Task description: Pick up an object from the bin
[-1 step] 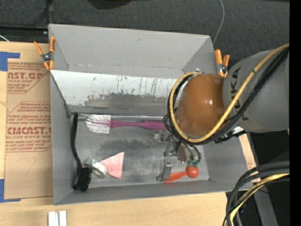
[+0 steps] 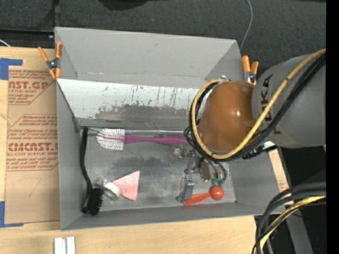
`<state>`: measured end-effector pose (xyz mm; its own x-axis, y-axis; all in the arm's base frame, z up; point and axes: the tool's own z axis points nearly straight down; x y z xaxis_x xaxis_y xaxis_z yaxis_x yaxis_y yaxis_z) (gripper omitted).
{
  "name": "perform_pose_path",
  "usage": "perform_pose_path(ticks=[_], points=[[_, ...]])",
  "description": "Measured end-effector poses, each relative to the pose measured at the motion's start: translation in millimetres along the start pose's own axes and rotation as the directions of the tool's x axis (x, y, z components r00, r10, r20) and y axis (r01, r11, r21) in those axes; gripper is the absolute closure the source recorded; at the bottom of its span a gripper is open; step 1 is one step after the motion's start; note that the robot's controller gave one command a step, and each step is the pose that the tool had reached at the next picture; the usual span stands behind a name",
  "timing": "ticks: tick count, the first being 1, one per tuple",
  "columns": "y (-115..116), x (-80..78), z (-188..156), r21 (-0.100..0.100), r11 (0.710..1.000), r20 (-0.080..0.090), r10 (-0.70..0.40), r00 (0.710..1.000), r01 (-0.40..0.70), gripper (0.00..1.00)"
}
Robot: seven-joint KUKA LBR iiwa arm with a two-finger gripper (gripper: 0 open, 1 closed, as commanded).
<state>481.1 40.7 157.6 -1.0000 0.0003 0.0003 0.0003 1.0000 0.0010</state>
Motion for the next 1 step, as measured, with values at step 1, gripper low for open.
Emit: perform_pose_path(ticks=[1], points=[[-100.5,-2.7,85.6,0.003,0.992,0.014,-0.130,0.991,0.130,0.00]])
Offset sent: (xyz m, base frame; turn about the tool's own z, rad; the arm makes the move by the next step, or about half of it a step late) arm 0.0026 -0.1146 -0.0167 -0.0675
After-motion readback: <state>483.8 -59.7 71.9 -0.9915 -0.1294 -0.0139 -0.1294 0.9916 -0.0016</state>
